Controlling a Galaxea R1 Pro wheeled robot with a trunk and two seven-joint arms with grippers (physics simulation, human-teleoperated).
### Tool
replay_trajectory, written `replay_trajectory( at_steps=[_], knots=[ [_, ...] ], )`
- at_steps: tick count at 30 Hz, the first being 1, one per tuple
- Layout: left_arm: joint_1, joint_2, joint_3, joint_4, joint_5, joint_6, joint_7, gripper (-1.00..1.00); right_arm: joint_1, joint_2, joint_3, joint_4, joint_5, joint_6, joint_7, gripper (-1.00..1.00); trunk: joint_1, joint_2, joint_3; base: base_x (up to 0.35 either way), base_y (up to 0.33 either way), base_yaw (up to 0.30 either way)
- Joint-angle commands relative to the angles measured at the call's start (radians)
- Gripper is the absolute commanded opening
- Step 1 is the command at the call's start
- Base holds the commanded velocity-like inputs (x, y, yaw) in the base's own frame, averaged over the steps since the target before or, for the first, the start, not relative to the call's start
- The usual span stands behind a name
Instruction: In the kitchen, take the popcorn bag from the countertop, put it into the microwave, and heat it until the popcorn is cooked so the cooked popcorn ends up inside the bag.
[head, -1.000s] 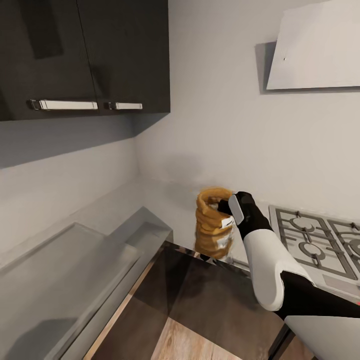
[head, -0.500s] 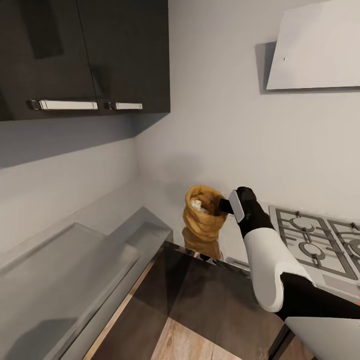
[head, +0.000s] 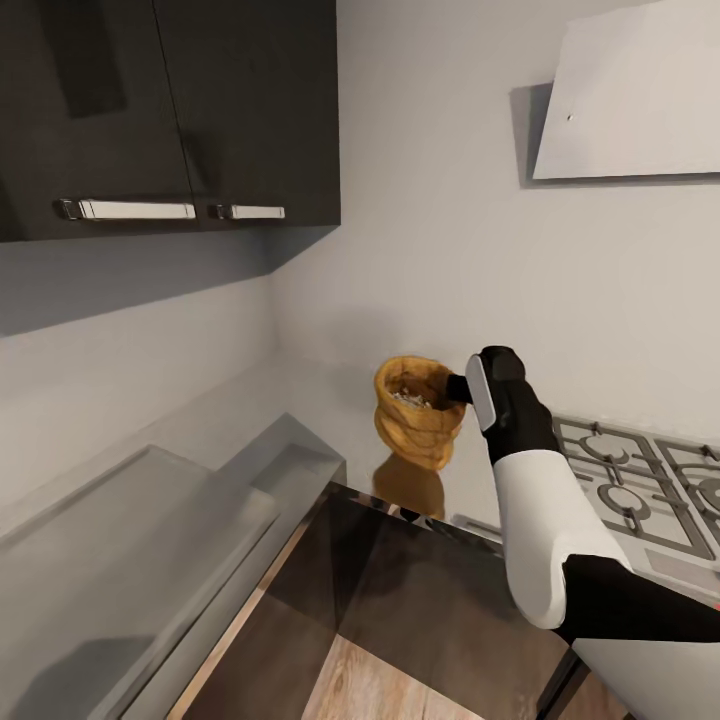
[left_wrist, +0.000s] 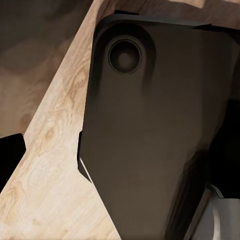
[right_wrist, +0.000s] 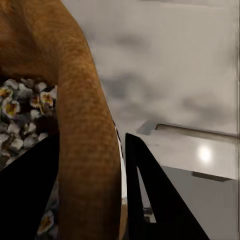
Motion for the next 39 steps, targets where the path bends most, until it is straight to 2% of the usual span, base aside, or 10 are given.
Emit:
replay_trajectory(
  at_steps=[1,8,13,18,21,39],
  knots=[
    [0.0,0.0,0.002,-0.001,0.008,-0.002,0.001,1.0,-0.001,0.001,-0.001,-0.027,-0.006,0.003,-0.006,-1.0,0.0,-0.001,-0.001,0.0,0.0,0.0],
    [0.0,0.0,0.003,-0.001,0.009,-0.003,0.0,1.0,-0.001,0.001,0.0,-0.064,-0.008,0.003,-0.007,-1.0,0.0,-0.001,-0.001,-0.078,0.0,0.0],
    [0.0,-0.001,0.002,-0.001,0.008,-0.004,0.002,1.0,-0.001,0.001,-0.006,-0.064,-0.009,0.003,-0.005,-1.0,0.0,-0.001,-0.001,-0.335,0.0,0.0],
    [0.001,-0.002,0.001,-0.001,0.008,-0.034,0.003,1.0,-0.001,0.001,-0.012,-0.067,-0.016,0.003,-0.005,-1.0,0.0,-0.001,-0.001,-0.347,0.0,0.0],
    [0.001,-0.002,0.0,0.001,0.008,-0.051,0.005,1.0,-0.001,0.001,-0.013,-0.117,-0.02,0.003,-0.004,-1.0,0.0,-0.001,-0.001,-0.348,0.0,0.0],
    [0.001,-0.002,0.0,0.002,0.008,-0.052,0.005,1.0,0.003,0.001,-0.013,-0.122,-0.012,0.003,-0.005,-1.0,0.0,-0.001,-0.001,-0.348,0.0,0.0]
  ],
)
